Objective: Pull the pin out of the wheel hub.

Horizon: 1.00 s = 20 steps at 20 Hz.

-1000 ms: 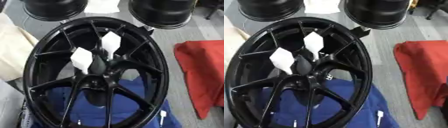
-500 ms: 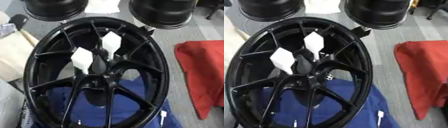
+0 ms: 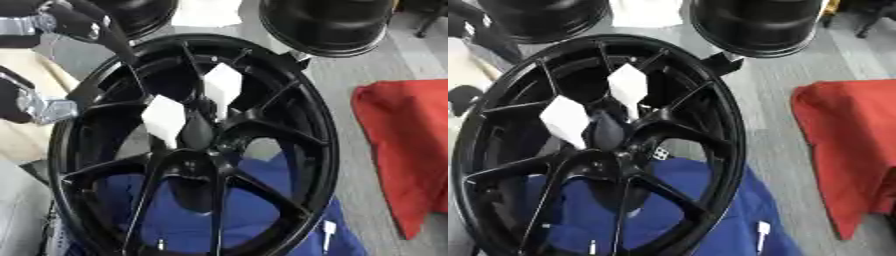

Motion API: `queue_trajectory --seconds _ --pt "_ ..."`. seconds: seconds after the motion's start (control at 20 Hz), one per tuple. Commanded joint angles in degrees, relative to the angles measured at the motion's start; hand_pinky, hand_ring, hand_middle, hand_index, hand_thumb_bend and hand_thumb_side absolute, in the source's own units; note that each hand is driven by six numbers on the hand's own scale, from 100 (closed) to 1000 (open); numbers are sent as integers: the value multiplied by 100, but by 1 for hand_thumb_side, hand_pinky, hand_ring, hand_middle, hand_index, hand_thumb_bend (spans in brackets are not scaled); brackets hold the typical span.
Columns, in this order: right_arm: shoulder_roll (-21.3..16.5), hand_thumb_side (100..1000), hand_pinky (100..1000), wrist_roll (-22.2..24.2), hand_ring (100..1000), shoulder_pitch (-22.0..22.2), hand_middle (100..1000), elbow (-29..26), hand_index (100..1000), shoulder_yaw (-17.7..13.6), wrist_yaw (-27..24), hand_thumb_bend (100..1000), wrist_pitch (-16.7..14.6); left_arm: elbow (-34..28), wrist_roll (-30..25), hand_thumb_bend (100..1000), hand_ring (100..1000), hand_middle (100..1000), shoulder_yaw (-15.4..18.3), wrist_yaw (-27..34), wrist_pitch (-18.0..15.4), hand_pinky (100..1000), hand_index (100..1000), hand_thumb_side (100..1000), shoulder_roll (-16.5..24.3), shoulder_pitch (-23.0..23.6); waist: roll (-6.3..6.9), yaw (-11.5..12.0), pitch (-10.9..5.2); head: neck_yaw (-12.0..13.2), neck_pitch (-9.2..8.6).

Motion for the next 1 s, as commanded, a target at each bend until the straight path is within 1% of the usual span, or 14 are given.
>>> queue_trajectory --seconds 0.05,0.1,0.3,0.4,0.5,0.55,0.65,0.8,1.0 --pt "-87 347 537 1 666 -44 609 -106 656 -13 -47 232 -35 -51 -64 153 853 771 -142 -66 328 862 866 372 18 -215 18 -16 -118 26 17" --pt "-86 348 537 0 666 -42 608 -106 656 -10 -52 232 -38 -51 -89 174 860 777 -199 -114 423 868 870 352 -18 -276 22 -24 -121 28 21" --pt "-72 349 537 0 664 -38 607 -106 655 -4 -62 234 -54 -51 -163 238 890 807 -380 -325 677 890 892 356 -169 -483 33 -50 -128 35 27" --pt "-64 350 537 0 662 -31 605 -106 654 1 -72 234 -60 -46 -244 291 895 801 -466 -394 722 896 887 383 -248 -573 37 -66 -129 40 25" --pt "-57 351 537 -4 662 -28 604 -106 654 3 -81 234 -70 4 -369 327 895 783 -546 -454 737 900 872 432 -317 -645 40 -79 -128 46 21" --pt "-54 351 537 -7 661 -27 604 -106 653 2 -84 235 -75 39 -432 345 896 778 -578 -476 739 902 875 471 -347 -672 41 -86 -128 46 21" --pt "-50 351 537 -17 660 -25 603 -106 653 0 -94 237 -85 122 -566 371 900 781 -636 -501 740 905 881 482 -415 -737 41 -97 -128 50 22" --pt "-41 353 537 -27 658 -23 601 -106 653 3 -111 237 -102 261 -728 393 905 789 -718 -577 733 906 890 477 -514 -847 39 -102 -126 57 17" --pt "-30 354 536 -43 654 -13 598 -106 650 2 -141 236 -120 471 -870 374 913 811 -819 -684 732 904 903 480 -639 -939 22 -114 -107 66 16"
